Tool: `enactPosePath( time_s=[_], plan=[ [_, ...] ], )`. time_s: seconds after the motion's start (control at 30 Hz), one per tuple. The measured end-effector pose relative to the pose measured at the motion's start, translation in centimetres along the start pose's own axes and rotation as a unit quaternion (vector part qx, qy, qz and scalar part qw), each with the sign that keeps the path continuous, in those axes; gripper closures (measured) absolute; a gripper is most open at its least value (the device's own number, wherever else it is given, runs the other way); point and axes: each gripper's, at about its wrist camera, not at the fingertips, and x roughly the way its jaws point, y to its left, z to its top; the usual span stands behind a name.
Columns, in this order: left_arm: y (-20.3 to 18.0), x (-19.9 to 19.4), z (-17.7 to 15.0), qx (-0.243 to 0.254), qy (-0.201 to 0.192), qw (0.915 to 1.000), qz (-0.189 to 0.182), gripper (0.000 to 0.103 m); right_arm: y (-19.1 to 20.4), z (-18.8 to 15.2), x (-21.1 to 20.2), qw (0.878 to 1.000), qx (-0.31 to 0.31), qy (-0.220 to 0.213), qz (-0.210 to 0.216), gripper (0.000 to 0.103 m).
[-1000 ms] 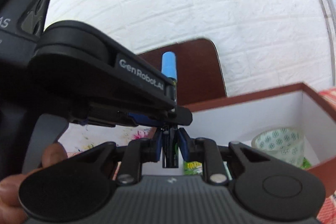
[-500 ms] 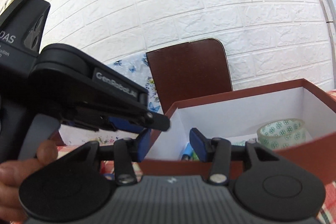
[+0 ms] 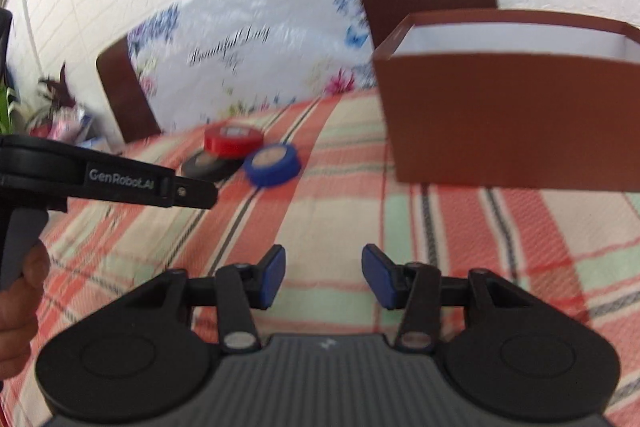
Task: Organize objects
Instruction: 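Move the right gripper to the blue tape roll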
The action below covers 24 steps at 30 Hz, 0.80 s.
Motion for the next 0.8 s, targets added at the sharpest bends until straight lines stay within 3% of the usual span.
enactPosePath(
  time_s=[0.17,0.33,0.47,0.53,0.63,0.73,0.8],
  plan=[
    [3.1,0.3,-2.1,-0.004,-0.002,0.9989,0.047,0.072,2.6,-1.4,-0.5,0.999,-0.046,0.021,-0.017,0.052],
    [6.8,1.2,-3.6,-0.035,0.003,0.9973,0.065,0.07,4.7,-1.9,-0.1,0.996,-0.074,0.027,-0.033,0.049],
    [9.1,1.4,-4.6,-0.04,-0.032,0.9946,0.09,0.059,6.1,-1.3,1.1,0.994,-0.098,0.027,-0.039,0.046],
    [10.1,1.6,-5.5,-0.031,-0.061,0.9915,0.111,0.049,6.6,-0.7,2.0,0.993,-0.108,0.024,-0.041,0.046],
    [11.7,1.4,-5.6,-0.072,-0.071,0.9911,0.086,0.044,7.3,0.7,4.2,0.991,-0.125,0.016,-0.052,0.046],
    [11.6,1.6,-5.7,-0.072,-0.077,0.9905,0.088,0.044,7.9,2.4,6.9,0.987,-0.146,0.005,-0.068,0.043],
    [11.5,1.6,-5.8,-0.07,-0.079,0.9904,0.089,0.044,8.2,3.6,8.8,0.986,-0.151,0.002,-0.078,0.031]
  ],
)
